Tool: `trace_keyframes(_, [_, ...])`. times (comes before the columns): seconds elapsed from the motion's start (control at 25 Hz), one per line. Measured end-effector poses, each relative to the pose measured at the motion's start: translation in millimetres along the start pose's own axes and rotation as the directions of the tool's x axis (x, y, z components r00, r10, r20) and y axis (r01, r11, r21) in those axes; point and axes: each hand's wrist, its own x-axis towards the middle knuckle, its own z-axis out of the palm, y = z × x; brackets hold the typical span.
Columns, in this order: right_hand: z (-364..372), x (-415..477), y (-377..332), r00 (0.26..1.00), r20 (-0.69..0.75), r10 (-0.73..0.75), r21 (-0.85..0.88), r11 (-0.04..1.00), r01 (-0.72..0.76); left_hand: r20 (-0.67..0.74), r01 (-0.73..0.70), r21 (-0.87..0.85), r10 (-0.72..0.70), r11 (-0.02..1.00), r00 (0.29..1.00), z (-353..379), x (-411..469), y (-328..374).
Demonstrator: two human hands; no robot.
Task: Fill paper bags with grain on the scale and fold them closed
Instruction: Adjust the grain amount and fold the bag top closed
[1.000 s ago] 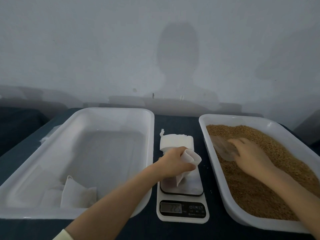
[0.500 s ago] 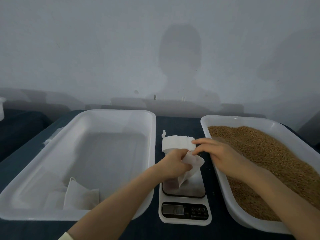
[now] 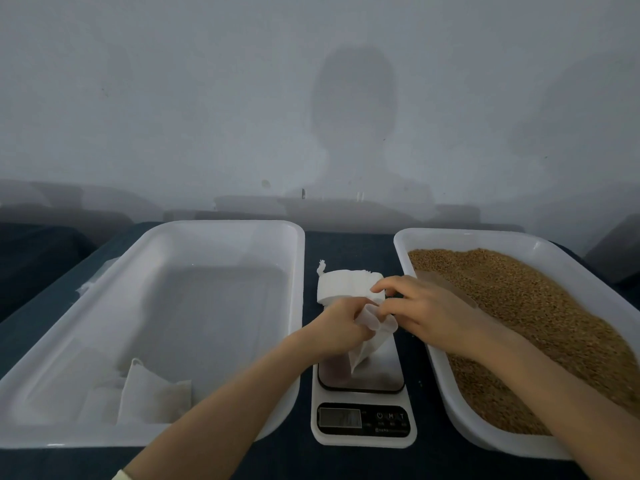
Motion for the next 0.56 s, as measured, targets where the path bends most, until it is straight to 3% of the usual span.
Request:
trace_keyframes(0.12, [6.0, 1.0, 5.4, 0.999, -0.001, 0.043, 0.061, 0.997, -0.043, 0.021, 0.013, 0.001, -0.013, 1.0, 1.0, -1.1, -1.1, 1.5])
trace_keyframes(0.32, [9.8, -0.2, 7.4, 0.968, 0.056, 0.245, 0.346, 0.905, -0.249, -0.045, -0.014, 0.089, 0.019, 0.996, 0.999, -11.4, -5.2, 6.7])
trace_keyframes(0.48, [9.8, 1.0, 2.5, 0.953, 0.019, 0.304, 0.38, 0.879, -0.288, 0.042, -0.002, 0.463, -0.02, 0.887, 0.999, -25.1, -15.4, 7.5])
trace_keyframes(0.56, [9.2, 2.2, -0.2, 0.947, -0.014, 0.32, 0.384, 0.877, -0.29, -0.007, 0.035, 0.499, -0.036, 0.866, 0.999, -25.0, -20.0, 8.9])
